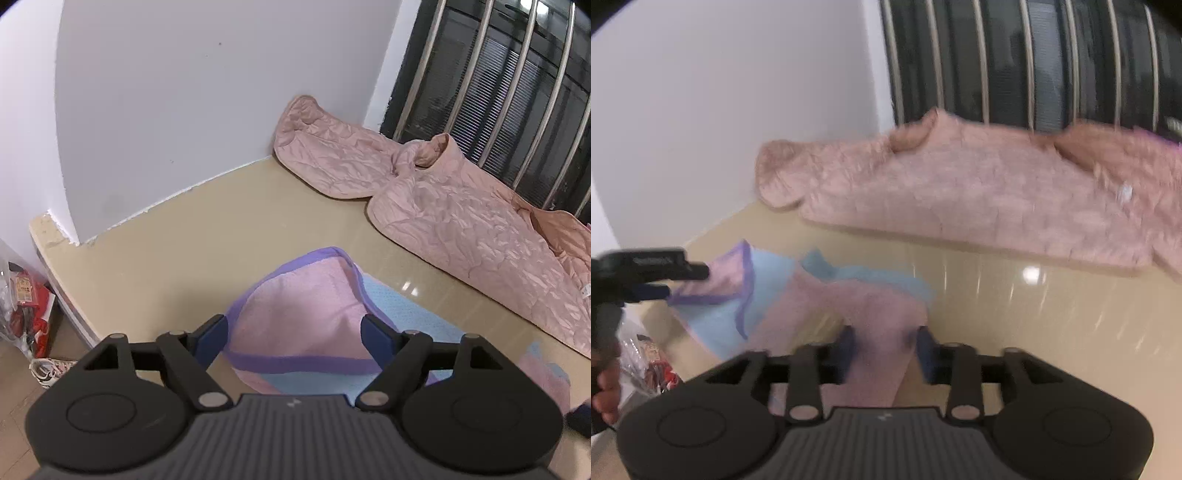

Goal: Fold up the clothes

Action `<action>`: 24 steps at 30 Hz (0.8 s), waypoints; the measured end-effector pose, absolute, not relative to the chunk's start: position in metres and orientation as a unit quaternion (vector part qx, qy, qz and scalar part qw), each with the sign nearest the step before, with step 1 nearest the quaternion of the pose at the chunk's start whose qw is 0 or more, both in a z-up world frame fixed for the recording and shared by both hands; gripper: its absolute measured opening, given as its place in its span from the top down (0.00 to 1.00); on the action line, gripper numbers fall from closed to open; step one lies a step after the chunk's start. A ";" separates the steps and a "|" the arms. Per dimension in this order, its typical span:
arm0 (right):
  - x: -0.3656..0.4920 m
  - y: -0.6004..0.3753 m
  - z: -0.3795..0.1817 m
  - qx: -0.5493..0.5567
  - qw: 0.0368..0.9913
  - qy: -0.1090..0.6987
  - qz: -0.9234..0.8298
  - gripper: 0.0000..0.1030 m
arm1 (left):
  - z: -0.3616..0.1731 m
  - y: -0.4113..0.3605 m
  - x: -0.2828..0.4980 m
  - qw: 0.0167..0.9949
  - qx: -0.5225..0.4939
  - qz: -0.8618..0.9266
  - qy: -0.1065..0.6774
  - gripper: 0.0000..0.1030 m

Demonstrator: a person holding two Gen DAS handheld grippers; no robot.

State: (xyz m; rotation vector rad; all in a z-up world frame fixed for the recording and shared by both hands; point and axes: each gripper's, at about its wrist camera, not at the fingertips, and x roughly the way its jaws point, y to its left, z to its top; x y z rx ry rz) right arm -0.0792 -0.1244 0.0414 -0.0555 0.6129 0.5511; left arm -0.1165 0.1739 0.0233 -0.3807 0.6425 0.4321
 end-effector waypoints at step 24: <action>0.064 0.114 0.030 -0.233 0.785 0.390 0.421 0.98 | 0.006 0.202 -0.113 0.921 -0.182 0.187 0.289 0.99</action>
